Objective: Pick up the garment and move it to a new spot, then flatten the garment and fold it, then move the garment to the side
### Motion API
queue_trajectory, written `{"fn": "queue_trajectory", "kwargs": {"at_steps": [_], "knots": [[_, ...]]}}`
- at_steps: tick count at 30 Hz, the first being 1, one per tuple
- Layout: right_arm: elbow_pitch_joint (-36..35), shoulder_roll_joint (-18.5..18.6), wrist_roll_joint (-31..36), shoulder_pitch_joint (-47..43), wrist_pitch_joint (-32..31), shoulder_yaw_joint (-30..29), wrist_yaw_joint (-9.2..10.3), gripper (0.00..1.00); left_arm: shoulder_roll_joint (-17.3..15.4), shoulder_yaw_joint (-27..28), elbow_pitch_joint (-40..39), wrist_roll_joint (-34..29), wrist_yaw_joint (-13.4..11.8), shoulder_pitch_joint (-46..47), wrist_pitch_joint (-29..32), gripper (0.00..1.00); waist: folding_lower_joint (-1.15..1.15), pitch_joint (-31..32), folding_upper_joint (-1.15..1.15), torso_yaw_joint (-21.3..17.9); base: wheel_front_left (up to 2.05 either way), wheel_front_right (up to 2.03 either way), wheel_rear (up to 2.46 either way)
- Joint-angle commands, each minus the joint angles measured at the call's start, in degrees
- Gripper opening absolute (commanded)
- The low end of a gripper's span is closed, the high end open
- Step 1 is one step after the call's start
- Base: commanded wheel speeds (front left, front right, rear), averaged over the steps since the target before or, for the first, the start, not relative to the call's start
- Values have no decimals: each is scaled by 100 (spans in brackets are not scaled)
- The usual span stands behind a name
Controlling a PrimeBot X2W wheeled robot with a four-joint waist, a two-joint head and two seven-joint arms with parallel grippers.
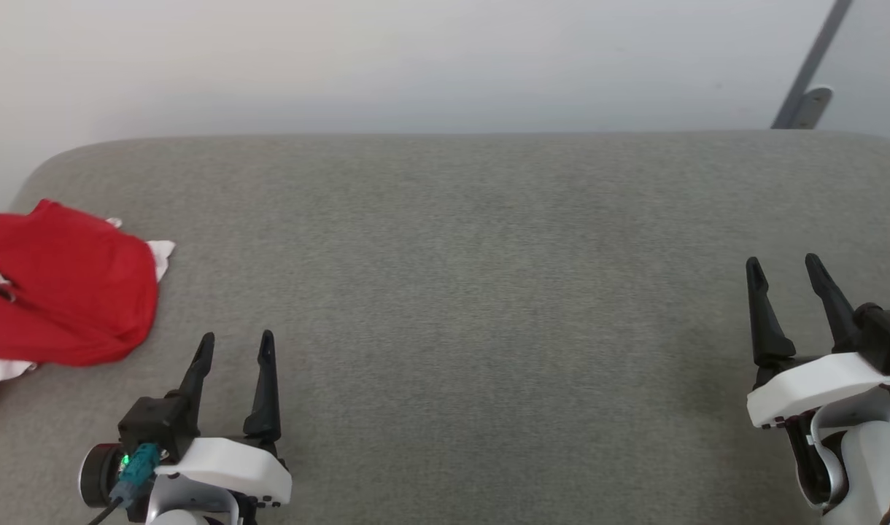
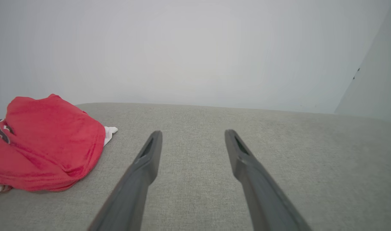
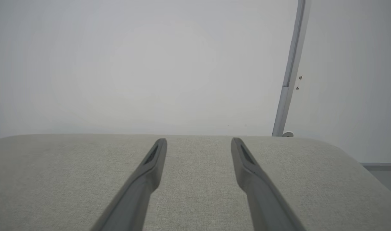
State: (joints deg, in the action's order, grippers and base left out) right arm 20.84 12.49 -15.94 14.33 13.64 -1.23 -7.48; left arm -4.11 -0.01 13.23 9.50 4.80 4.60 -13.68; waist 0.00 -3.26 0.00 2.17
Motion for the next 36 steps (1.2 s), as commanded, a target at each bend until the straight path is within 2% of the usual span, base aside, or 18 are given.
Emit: {"fn": "queue_trajectory", "kwargs": {"at_steps": [1,6,13,24,28,31,36], "knots": [[-27,5,86,-40,59,-3,-2,100,-2,9,15,-137,26,93,-54,100,0,-13,0,125,0,0,0],[-54,10,261,-81,109,51,-2,100,55,83,46,-286,-44,78,-101,100,0,-37,0,577,0,0,0],[-83,-17,421,-109,166,324,-1,100,107,132,-12,-407,-185,-103,-164,100,0,-91,0,1476,0,0,0],[-64,-208,310,42,162,1147,-1,100,118,-149,-295,316,-600,-515,-160,100,0,-132,0,2629,0,0,0],[-36,-262,209,109,162,1363,-1,100,118,-242,-420,484,-732,-632,-160,100,0,-171,0,2848,0,0,0],[-42,-265,167,148,162,1449,-1,100,118,-257,-470,530,-774,-650,-160,100,0,-202,0,2874,0,0,0],[-30,-263,84,205,162,1572,-1,100,118,-276,-489,470,-763,-570,-160,100,0,-294,0,2703,0,0,0]]}}
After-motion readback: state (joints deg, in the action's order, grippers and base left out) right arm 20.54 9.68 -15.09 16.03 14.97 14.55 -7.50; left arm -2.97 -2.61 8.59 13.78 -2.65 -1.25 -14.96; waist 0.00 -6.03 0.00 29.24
